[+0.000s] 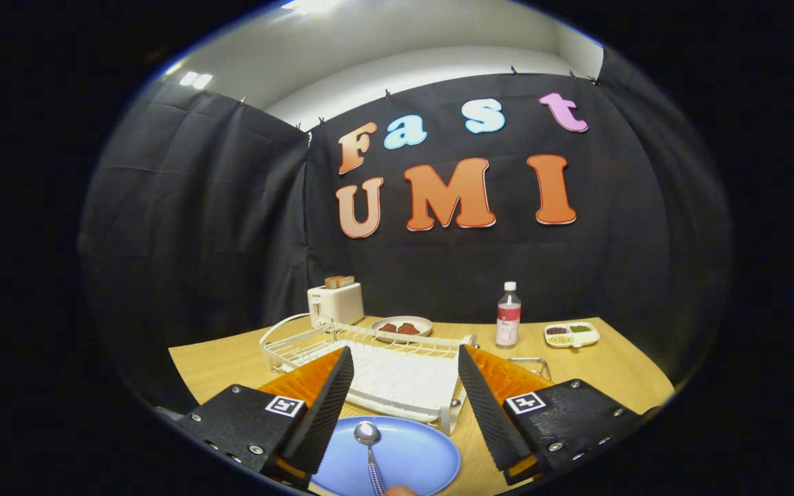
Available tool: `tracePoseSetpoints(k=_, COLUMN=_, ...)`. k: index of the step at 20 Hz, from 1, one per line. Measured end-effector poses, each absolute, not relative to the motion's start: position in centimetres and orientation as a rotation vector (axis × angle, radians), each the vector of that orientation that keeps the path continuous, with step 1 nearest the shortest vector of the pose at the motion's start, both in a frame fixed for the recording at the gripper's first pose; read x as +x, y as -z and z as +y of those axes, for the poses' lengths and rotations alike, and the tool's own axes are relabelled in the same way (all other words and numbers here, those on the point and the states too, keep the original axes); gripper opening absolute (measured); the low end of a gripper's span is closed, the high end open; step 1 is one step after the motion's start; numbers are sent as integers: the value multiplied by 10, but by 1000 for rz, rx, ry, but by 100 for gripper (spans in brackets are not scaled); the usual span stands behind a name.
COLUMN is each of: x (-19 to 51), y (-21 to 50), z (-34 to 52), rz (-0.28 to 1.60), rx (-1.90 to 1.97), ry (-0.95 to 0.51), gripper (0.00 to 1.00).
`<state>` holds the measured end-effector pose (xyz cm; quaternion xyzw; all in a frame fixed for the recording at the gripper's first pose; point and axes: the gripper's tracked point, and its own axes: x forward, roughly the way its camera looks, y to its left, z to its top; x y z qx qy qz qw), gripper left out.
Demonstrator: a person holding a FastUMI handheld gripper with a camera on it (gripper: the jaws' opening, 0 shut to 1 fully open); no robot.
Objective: Take the plate from the dish rack, then take the spoon from the basket and place it into the plate.
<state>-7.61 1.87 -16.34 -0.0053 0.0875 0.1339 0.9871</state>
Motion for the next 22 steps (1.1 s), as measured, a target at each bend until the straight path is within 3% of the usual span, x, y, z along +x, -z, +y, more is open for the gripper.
tracePoseSetpoints(k=3, x=-67, y=138, z=13, rz=103, rx=13, ry=-231, gripper=97)
tracePoseSetpoints(k=22, x=-24, y=110, z=-14, rz=38, rx=38, ry=-65, gripper=97)
